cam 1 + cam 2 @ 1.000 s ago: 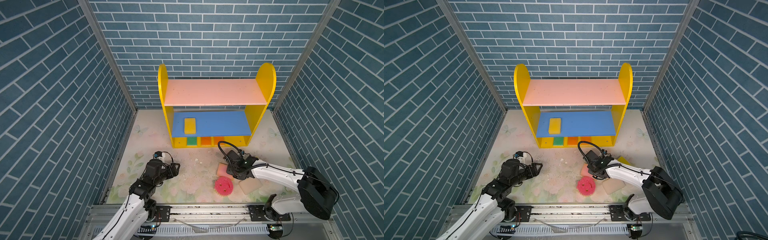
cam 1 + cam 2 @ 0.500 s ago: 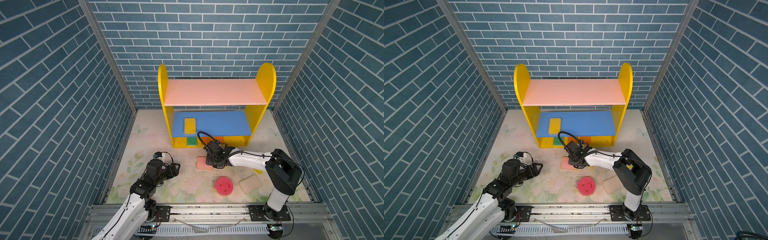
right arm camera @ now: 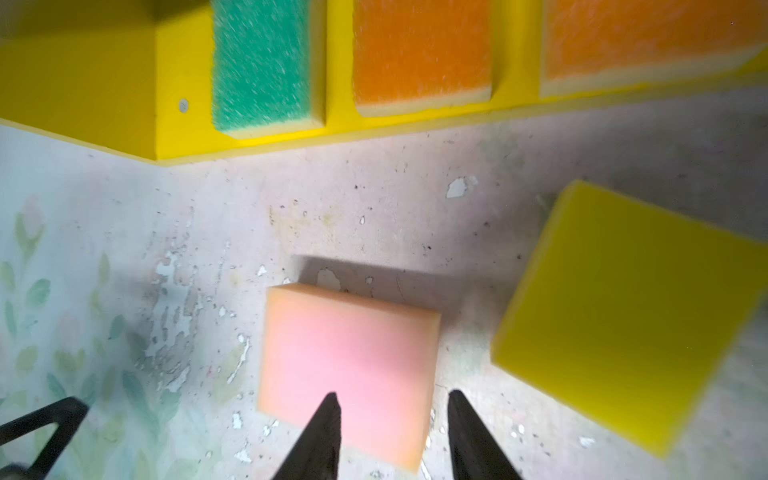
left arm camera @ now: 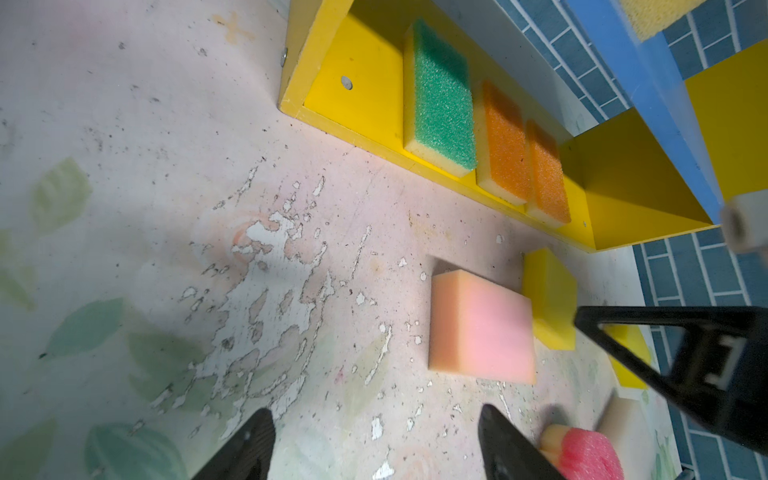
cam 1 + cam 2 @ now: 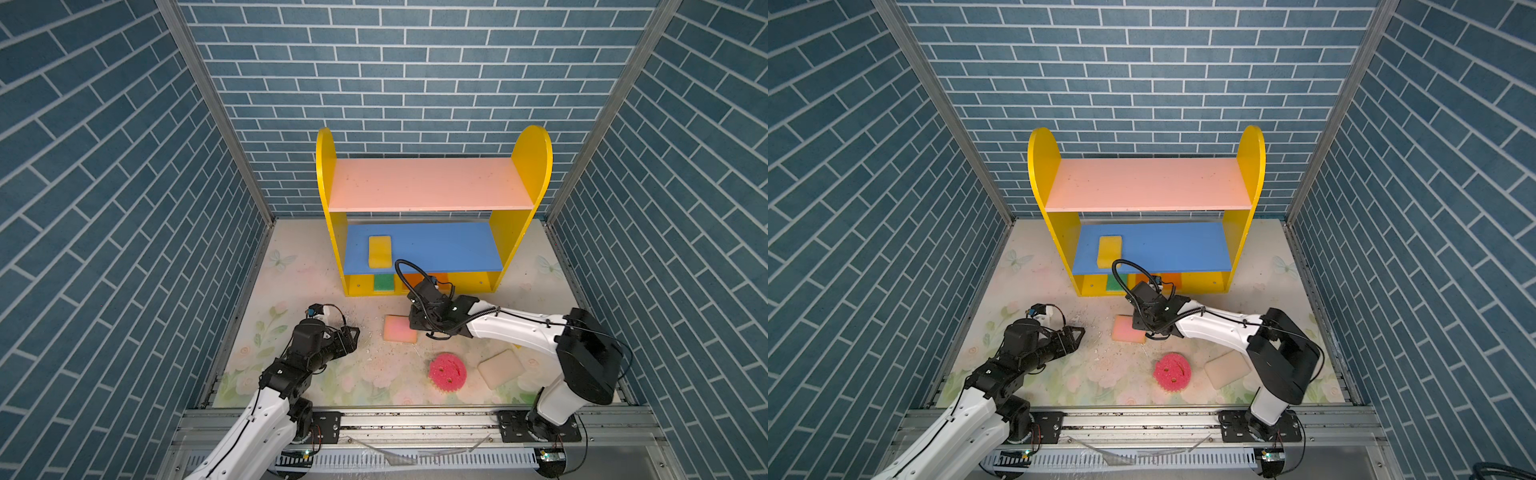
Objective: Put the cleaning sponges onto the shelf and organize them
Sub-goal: 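Push the pink sponge toward the shelf base with the right gripper, then grasp the bright yellow sponge on the floor with the right gripper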
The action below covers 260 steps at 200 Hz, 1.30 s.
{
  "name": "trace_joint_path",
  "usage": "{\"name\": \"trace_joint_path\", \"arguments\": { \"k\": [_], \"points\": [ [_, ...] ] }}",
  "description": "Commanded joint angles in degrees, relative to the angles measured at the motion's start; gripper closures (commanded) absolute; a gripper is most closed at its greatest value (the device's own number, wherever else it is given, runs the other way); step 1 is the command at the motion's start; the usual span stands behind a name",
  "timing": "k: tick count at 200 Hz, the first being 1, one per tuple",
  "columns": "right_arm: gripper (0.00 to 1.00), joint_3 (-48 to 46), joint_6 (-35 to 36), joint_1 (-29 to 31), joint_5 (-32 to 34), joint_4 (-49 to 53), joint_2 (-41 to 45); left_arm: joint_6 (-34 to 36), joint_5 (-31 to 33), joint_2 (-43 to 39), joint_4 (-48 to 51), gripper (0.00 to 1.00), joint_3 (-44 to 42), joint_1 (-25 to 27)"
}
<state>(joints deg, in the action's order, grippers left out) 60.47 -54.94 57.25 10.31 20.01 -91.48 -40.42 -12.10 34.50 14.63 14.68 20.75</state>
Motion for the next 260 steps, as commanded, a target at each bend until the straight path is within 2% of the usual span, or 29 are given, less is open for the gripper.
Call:
{"name": "trace_joint_path", "arguments": {
  "k": [1,27,80,175,194,206,223,230,240,260],
  "points": [
    [0.55,-3.88,0.97,-0.27,8.63,6.11,5.22,0.96,-0.31,1.06,-0.63,0.22,1.52,-0.12],
    [0.55,-8.37,-2.93,-2.23,11.69,8.57,9.74,1.06,-1.27,3.7,-1.75,0.22,2.31,-0.03],
    [0.55,-22.74,-8.43,-11.29,4.61,-6.16,17.74,0.26,-3.28,5.72,-4.26,0.22,2.22,-0.01],
    [0.56,-22.02,-6.06,-12.83,-1.39,-21.83,5.78,-0.12,-1.97,2.33,-0.44,0.22,1.52,-0.02],
    [0.61,-20.54,-6.14,-13.01,-3.82,-22.2,2.48,-0.02,-1.45,0.51,-0.05,0.22,1.25,-0.01],
    [0.68,-20.3,-6.23,-13.01,-5.2,-23.32,1.11,-0.64,-1.6,0.07,-0.02,0.22,0.82,-0.06],
    [0.91,-20.68,-6.5,-13.04,-5.62,-23.29,0.76,-1.29,-1.57,-0.79,-0.41,0.22,-0.24,-0.01],
    [0.97,-20.82,-6.46,-13.05,-5.56,-22.83,1.19,-1.25,-1.53,-1.01,-0.41,0.22,-0.49,-0.02],
    [1.0,-21.14,-6.42,-13.05,-5.5,-21.92,2.21,-1.09,-1.47,-1.08,0.03,0.22,-0.61,-0.06],
    [1.0,-21.56,-5.34,-13.05,-4.29,-17.98,4.95,-0.67,-1.53,-0.86,-0.09,0.22,-0.44,-0.01]
  ]
}}
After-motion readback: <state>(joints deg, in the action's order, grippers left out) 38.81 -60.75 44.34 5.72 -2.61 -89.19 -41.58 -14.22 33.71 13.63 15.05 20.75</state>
